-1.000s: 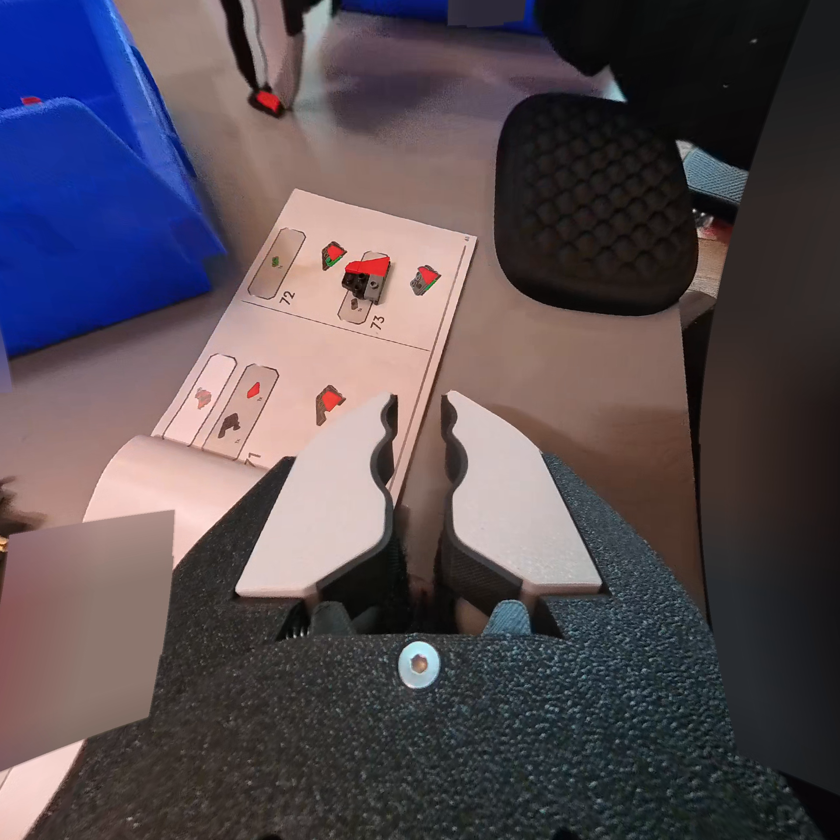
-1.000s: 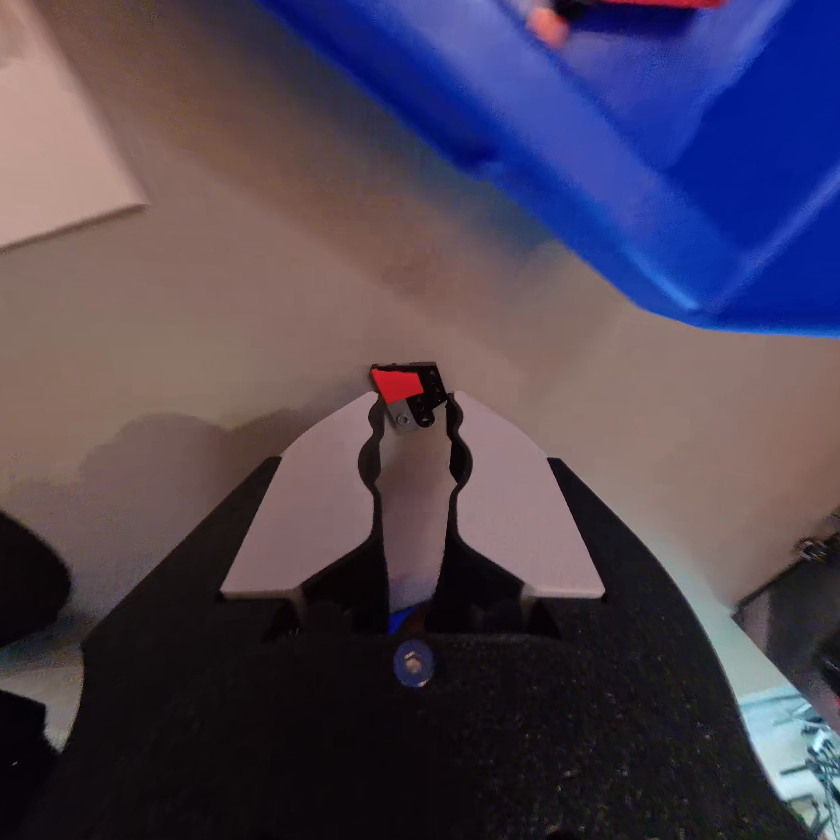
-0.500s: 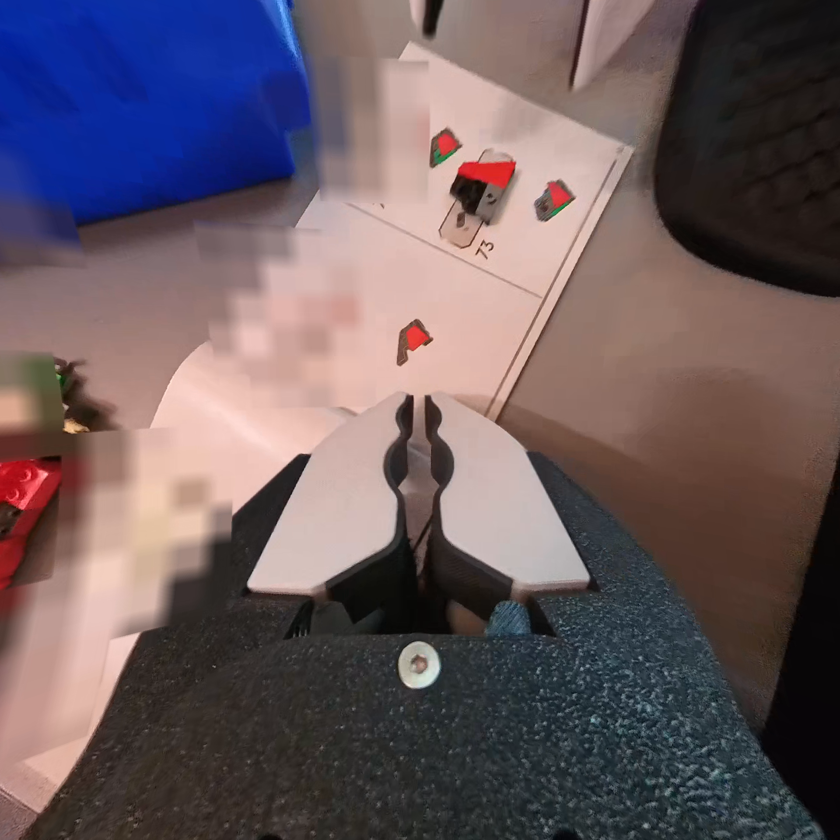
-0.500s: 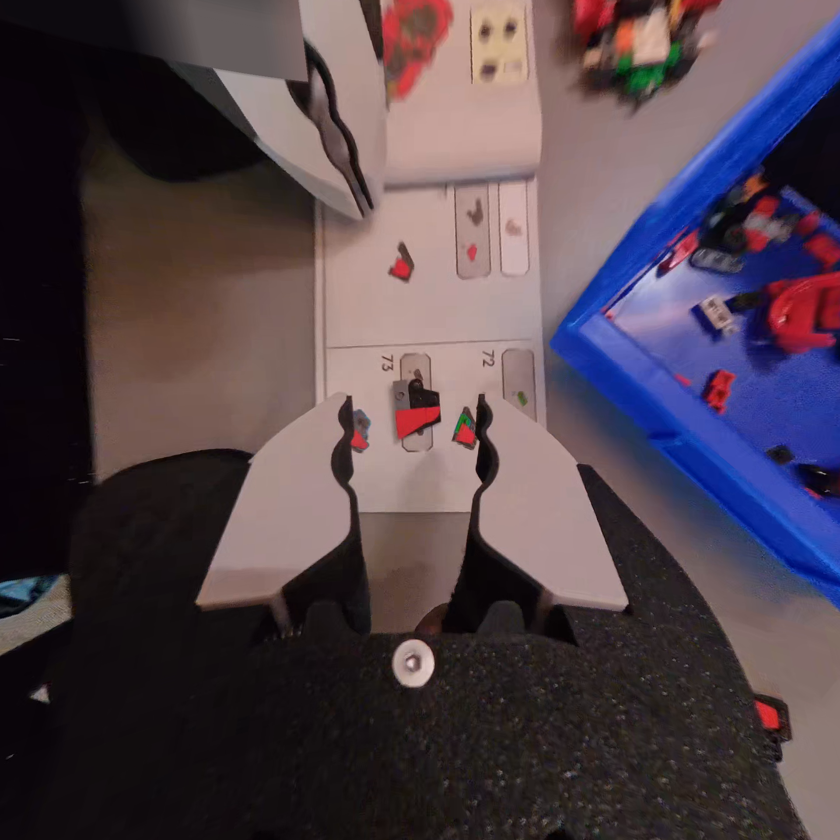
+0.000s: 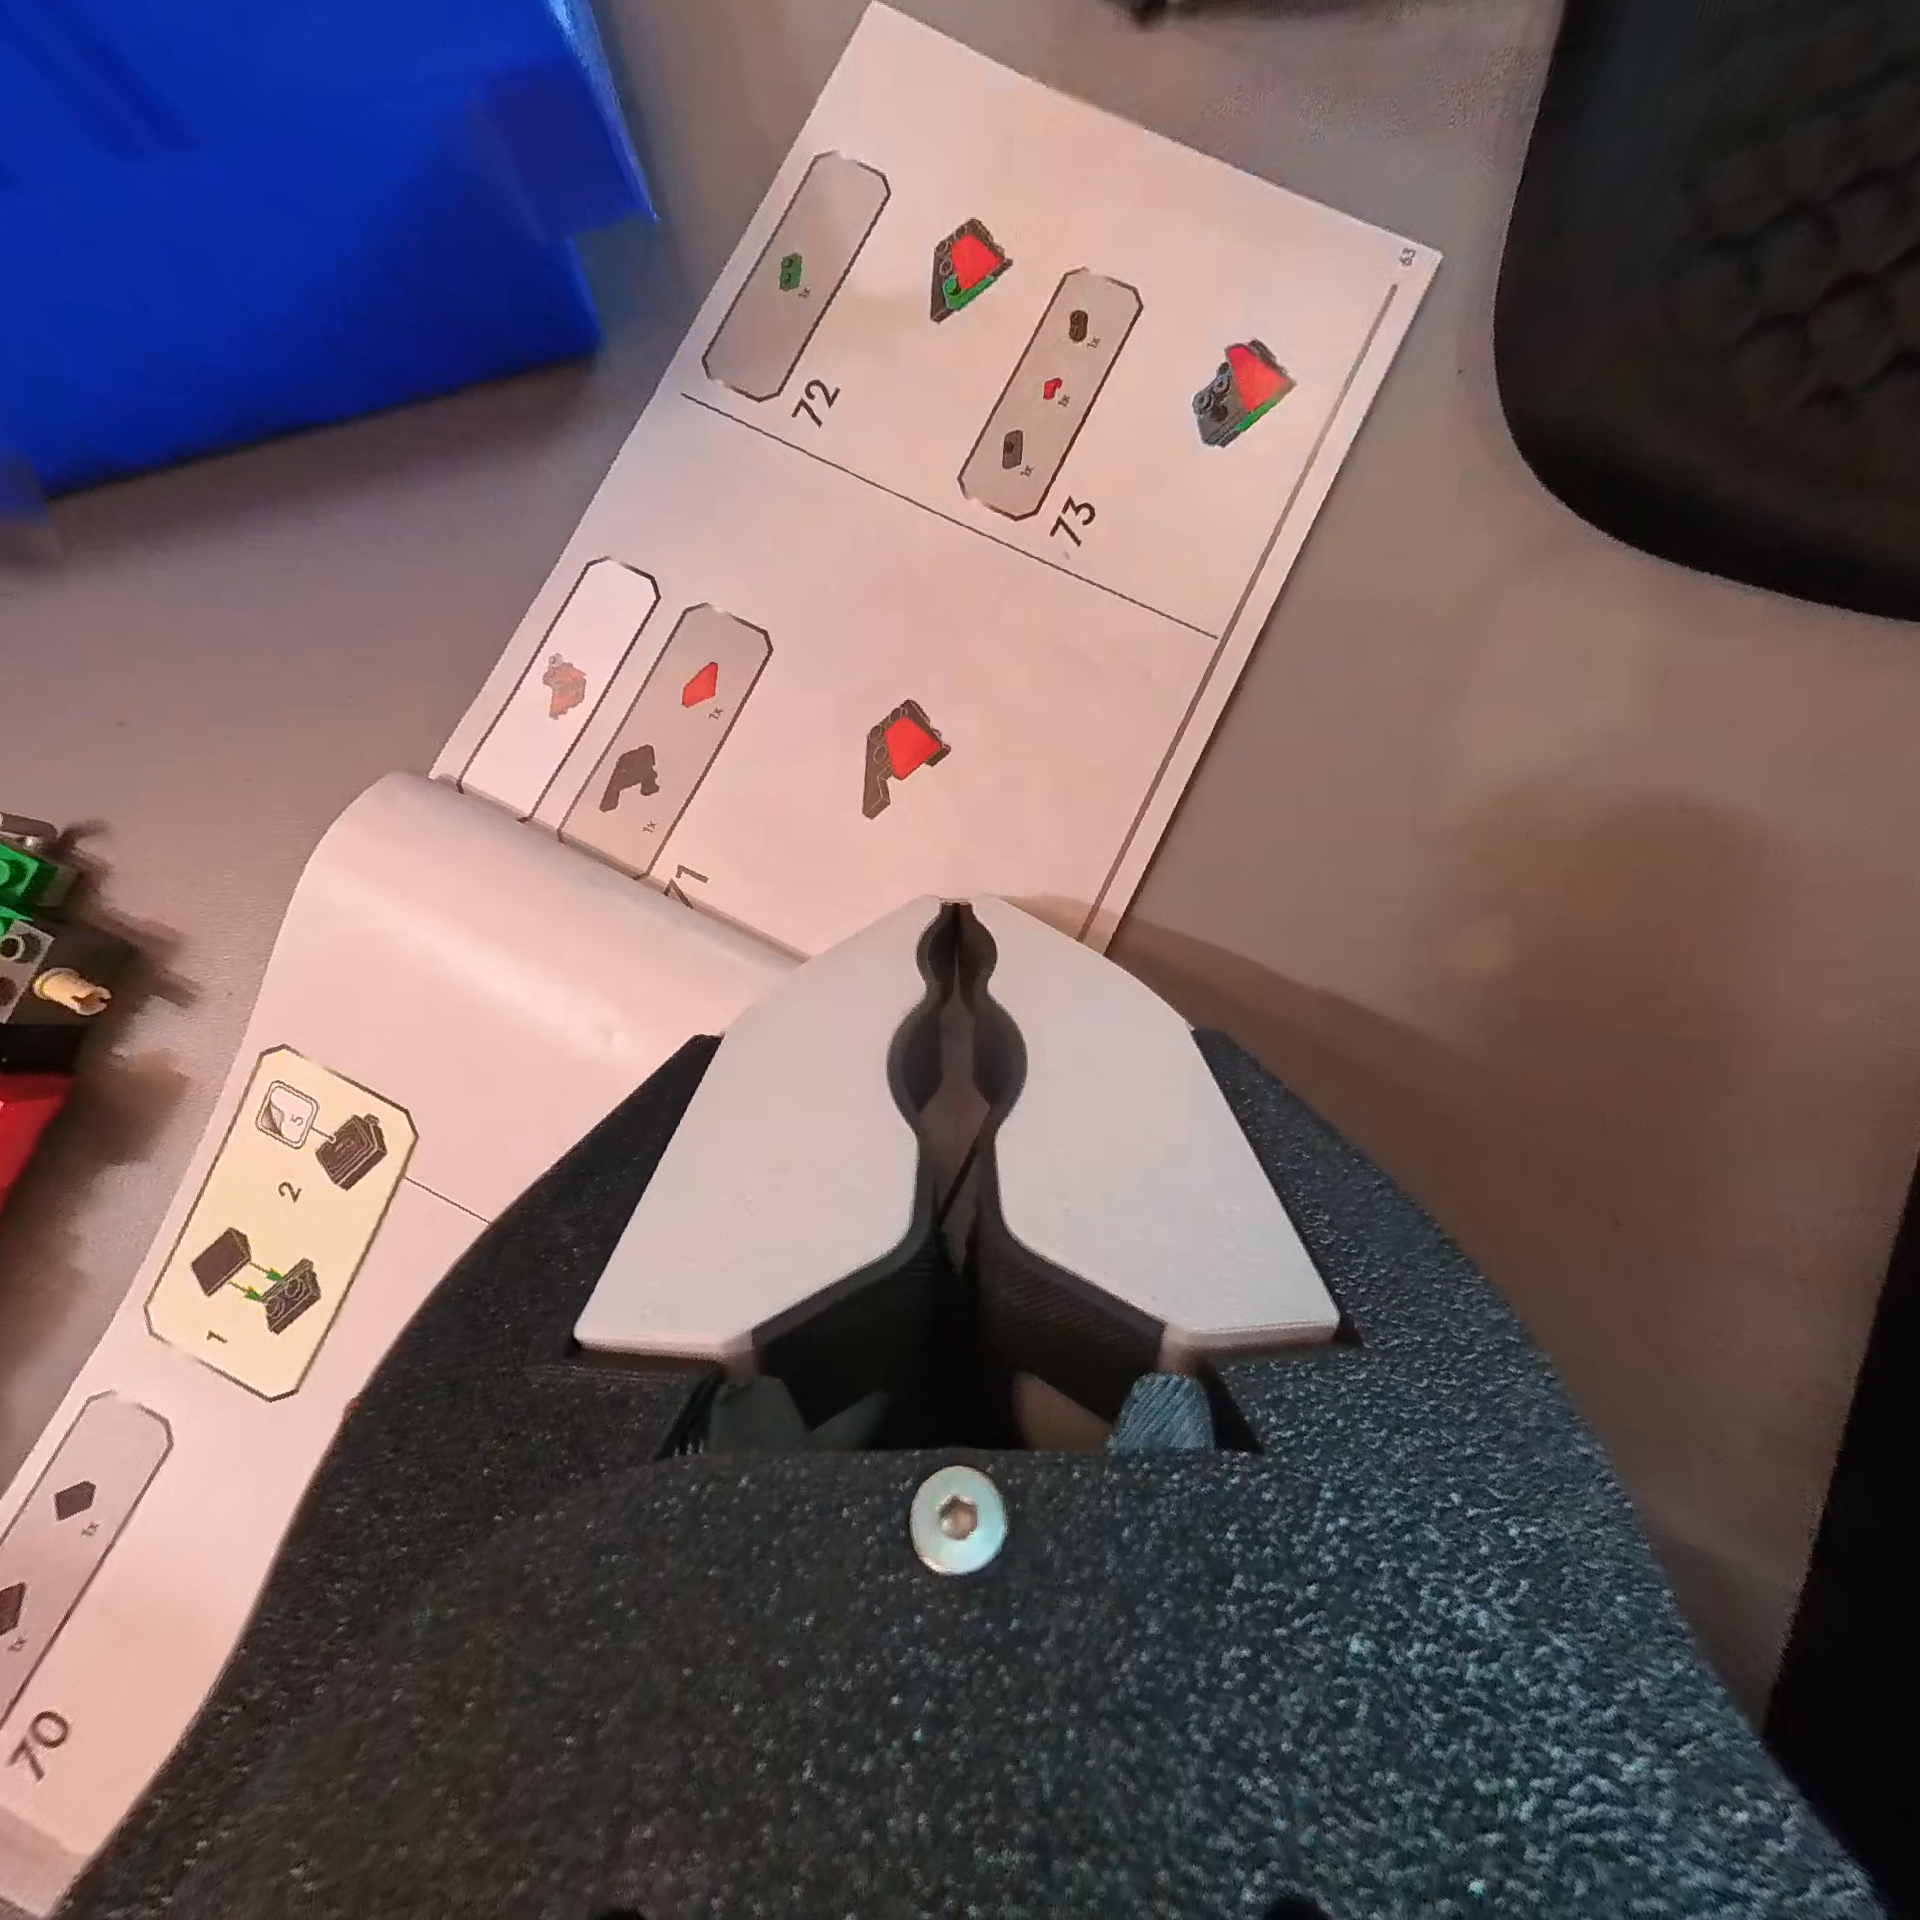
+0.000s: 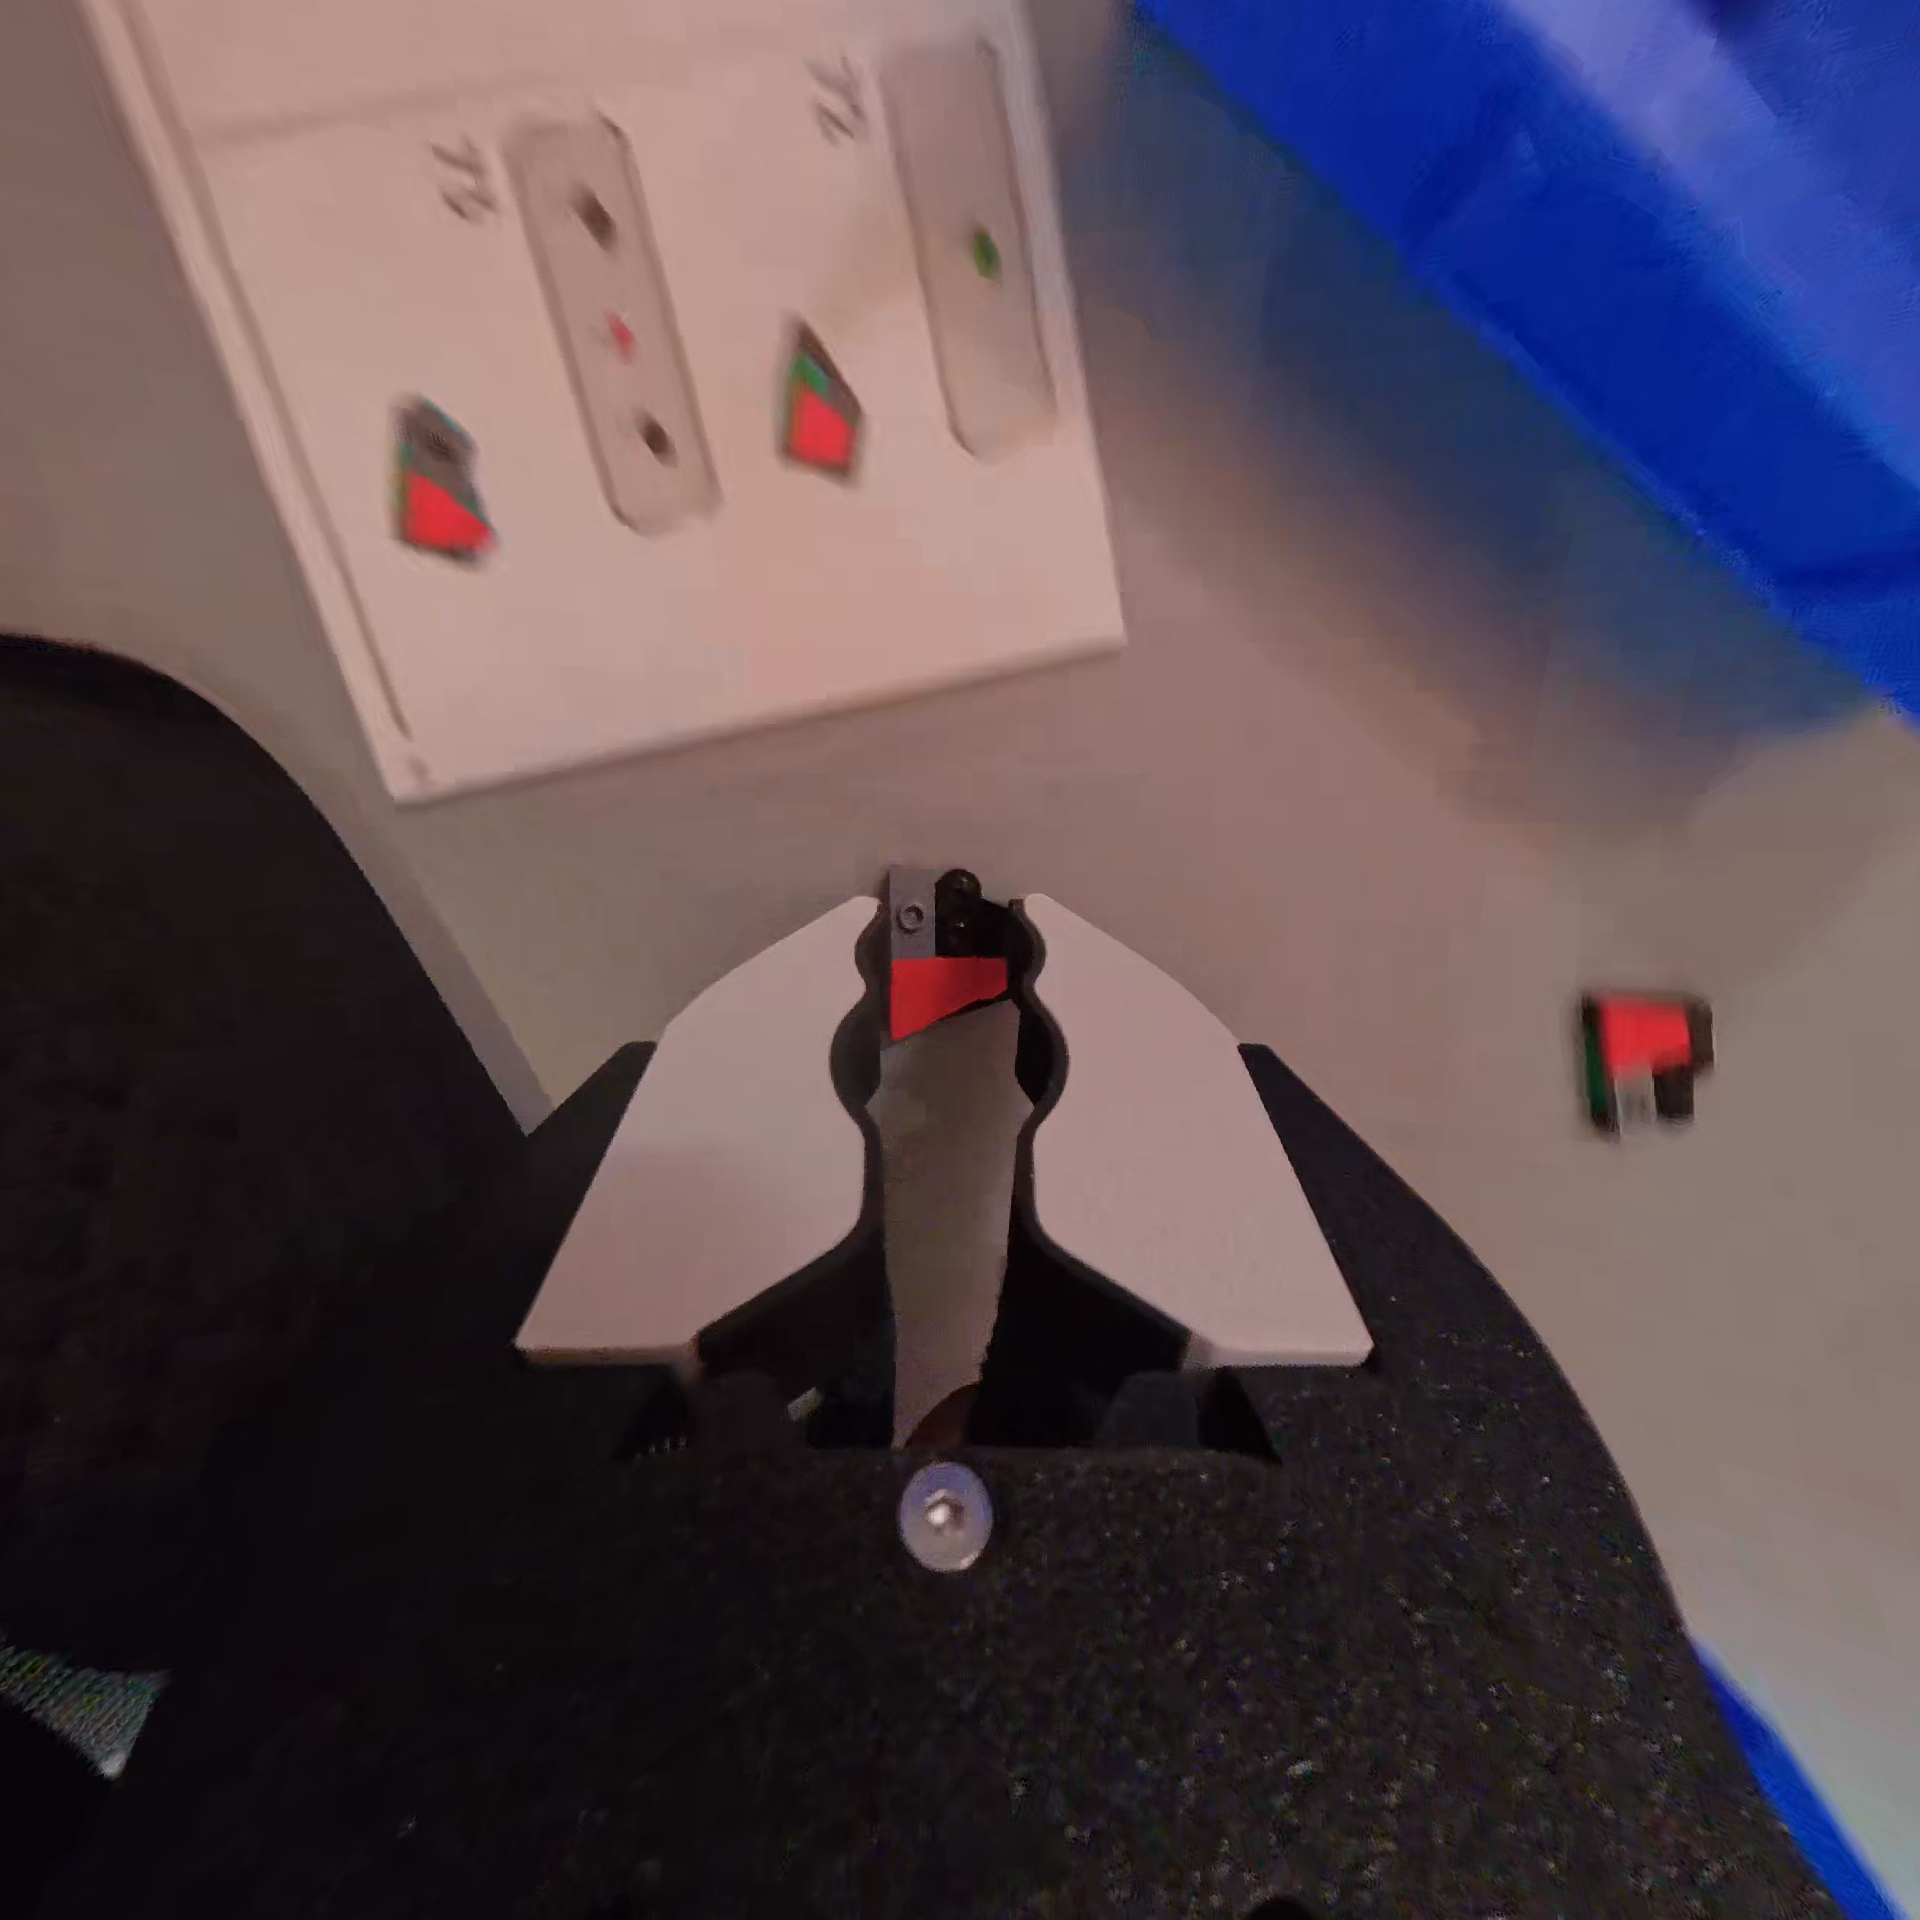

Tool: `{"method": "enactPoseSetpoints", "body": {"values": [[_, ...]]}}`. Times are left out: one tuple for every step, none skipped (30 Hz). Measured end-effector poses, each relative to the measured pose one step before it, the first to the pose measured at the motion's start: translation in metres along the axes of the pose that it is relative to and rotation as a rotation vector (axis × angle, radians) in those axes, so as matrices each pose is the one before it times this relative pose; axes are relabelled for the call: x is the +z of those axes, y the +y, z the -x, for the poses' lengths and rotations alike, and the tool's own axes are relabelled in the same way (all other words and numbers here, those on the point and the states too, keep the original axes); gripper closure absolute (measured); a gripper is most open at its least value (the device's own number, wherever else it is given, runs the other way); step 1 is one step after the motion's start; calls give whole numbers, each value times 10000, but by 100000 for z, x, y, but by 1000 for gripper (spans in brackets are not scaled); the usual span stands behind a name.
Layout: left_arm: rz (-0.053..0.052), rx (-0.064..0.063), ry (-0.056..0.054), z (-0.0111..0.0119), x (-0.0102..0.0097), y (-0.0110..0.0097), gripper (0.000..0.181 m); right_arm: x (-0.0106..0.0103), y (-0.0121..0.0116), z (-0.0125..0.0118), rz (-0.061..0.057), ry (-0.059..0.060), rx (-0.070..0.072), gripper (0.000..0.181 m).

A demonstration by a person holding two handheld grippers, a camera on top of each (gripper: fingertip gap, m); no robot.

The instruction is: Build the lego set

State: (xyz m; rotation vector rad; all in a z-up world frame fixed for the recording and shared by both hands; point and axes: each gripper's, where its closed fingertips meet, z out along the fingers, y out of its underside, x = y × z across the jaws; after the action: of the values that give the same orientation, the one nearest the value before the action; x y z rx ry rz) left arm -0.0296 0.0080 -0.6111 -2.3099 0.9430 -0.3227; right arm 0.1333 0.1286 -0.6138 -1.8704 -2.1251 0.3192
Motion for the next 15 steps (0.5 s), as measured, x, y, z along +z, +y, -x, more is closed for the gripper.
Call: {"method": "enactPoseSetpoints", "body": {"values": [[18, 68, -41, -18, 7, -3, 181, -426, 1288, -375, 161, 127, 345, 160], [4, 59, -23, -41, 13, -18, 181, -386, 967, -334, 94, 145, 372, 159], [-14, 35, 4, -44, 22, -35, 181, -389, 491, -327, -33, 245, 399, 146], [-27, 16, 36, -85, 30, -35, 181, -491, -387, 207, -411, 40, 347, 135], [-25, 10, 57, -82, 26, -43, 181, -503, -1327, 1020, -848, -308, 251, 129], [-20, -1, 70, -106, 39, -42, 181, -268, -1827, 1523, -1039, -429, 150, 122], [-21, -16, 74, -86, 46, -66, 181, 161, -1537, 1763, -828, -451, 62, 112], [-9, -28, 63, -73, 67, -71, 181, 524, -711, 1578, -338, -320, 3, 102], [26, 1, 40, -55, 68, -88, 181, 675, -241, 1292, -106, -180, -67, 94], [59, 71, 4, -50, 69, -108, 181, 701, -36, 1125, -50, -184, -109, 90], [31, 109, -38, -17, 27, -133, 181, 568, 130, 782, 5, -121, -45, 89], [-132, 84, -162, 180, -93, -313, 181, 443, 228, 430, 61, -54, 32, 90], [-320, 49, -255, 381, -247, -516, 181, 336, 279, 238, 97, -46, 38, 91], [-294, -4, -237, 460, -332, -464, 181, 233, 360, 42, 150, 14, 6, 94], [-45, -75, -334, 710, -279, -110, 181, 181, 299, -13, 136, 23, 3, 95]]}}
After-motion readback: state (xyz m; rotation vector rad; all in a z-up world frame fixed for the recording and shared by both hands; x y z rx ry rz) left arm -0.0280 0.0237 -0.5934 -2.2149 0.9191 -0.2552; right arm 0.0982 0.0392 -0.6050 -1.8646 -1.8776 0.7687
